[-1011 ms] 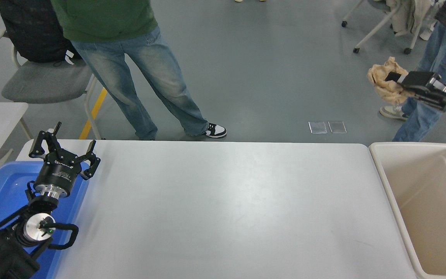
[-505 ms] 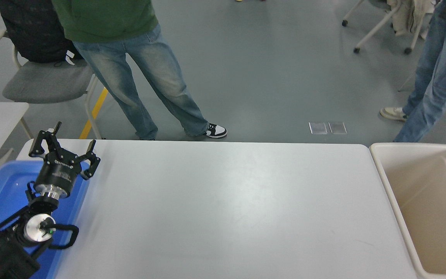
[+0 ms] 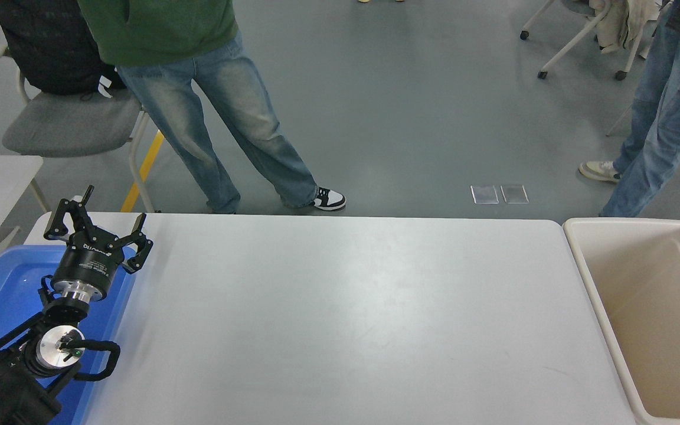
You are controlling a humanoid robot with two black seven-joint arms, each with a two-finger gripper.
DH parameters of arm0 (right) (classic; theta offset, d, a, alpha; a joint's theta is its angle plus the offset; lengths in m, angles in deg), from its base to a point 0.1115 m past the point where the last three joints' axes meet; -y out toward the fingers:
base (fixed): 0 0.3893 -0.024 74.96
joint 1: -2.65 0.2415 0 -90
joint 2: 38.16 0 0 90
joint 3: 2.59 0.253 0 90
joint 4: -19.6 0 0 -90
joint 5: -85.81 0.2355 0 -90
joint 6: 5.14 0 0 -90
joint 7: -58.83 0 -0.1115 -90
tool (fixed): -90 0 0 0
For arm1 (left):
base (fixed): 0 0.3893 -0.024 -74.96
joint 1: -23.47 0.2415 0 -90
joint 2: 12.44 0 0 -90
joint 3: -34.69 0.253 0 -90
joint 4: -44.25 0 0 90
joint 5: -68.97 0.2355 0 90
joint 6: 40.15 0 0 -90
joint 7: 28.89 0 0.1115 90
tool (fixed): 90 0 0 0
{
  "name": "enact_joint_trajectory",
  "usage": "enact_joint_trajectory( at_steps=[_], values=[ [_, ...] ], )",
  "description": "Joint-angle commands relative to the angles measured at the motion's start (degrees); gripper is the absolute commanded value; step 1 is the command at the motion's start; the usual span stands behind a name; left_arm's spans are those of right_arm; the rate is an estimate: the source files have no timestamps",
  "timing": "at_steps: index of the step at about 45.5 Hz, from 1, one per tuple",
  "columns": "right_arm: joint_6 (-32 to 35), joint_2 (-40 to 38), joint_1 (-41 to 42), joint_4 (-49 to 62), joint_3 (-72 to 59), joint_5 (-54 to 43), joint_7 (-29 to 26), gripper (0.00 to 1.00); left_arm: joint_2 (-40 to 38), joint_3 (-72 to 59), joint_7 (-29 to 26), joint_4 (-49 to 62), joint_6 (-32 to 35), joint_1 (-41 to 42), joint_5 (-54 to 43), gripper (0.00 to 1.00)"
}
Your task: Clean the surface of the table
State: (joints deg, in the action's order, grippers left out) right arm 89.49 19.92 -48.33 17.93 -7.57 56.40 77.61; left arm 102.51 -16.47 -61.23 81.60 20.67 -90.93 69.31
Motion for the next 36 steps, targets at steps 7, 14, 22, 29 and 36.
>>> enact_joint_trajectory(
  at_steps=[7, 14, 22, 29, 36],
  values=[
    [-2.3, 7.2, -3.6, 5.6, -0.8, 3.6, -3.7, 0.0, -0.1, -0.1, 0.0, 0.0, -0.1, 0.1, 0.0, 0.99],
    [-4.8, 7.8, -3.6, 5.6, -0.6, 3.8, -4.4, 0.0, -0.1, -0.1, 0.0, 0.0, 0.0, 0.1, 0.0, 0.99],
    [-5.4, 8.2, -3.4, 5.6, -0.6, 3.9, -5.2, 0.0, -0.1, -0.1, 0.0, 0.0, -0.1, 0.1, 0.0, 0.99],
    [-5.4, 8.5, -3.2, 5.6, -0.6, 3.9, -5.2, 0.0, 0.0, -0.1, 0.0, 0.0, -0.1, 0.1, 0.0, 0.99],
    [-5.5, 8.8, -2.8, 5.6, -0.5, 4.0, -6.0, 0.65, -0.1, -0.1, 0.0, 0.0, -0.1, 0.1, -0.1, 0.99]
  ],
)
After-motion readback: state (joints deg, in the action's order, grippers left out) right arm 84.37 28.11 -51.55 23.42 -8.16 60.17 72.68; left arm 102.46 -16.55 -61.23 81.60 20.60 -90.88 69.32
